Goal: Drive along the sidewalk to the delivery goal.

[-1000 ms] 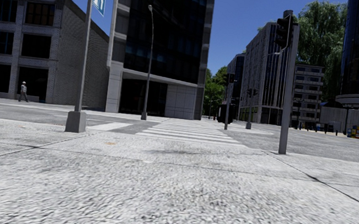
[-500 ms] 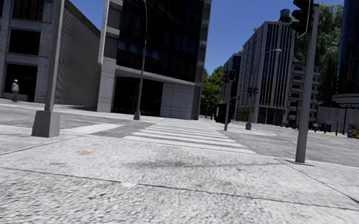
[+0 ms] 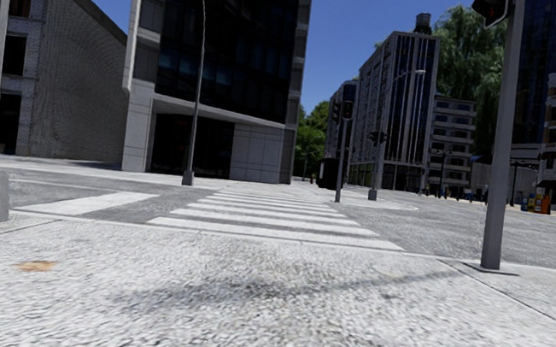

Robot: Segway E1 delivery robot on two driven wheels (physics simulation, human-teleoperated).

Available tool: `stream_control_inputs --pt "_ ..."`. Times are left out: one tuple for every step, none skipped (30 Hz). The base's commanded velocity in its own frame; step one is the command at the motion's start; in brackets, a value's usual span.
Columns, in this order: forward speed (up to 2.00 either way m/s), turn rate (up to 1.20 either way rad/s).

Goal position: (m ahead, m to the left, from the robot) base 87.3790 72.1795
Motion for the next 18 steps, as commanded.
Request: stream_control_inputs --pt "2.00 -0.23" --pt "2.00 -0.22" --pt "2.00 -0.22" --pt "2.00 -0.22" --pt "2.00 -0.22" --pt "2.00 -0.11" --pt "2.00 0.00" --pt "2.00 0.00" --pt "2.00 0.00" --pt "2.00 0.00" --pt "2.00 0.00" --pt "2.00 0.00" --pt "2.00 0.00" --pt "2.00 0.00" --pt "2.00 0.00" --pt "2.00 0.00" --pt "2.00 0.00" --pt "2.00 0.00"
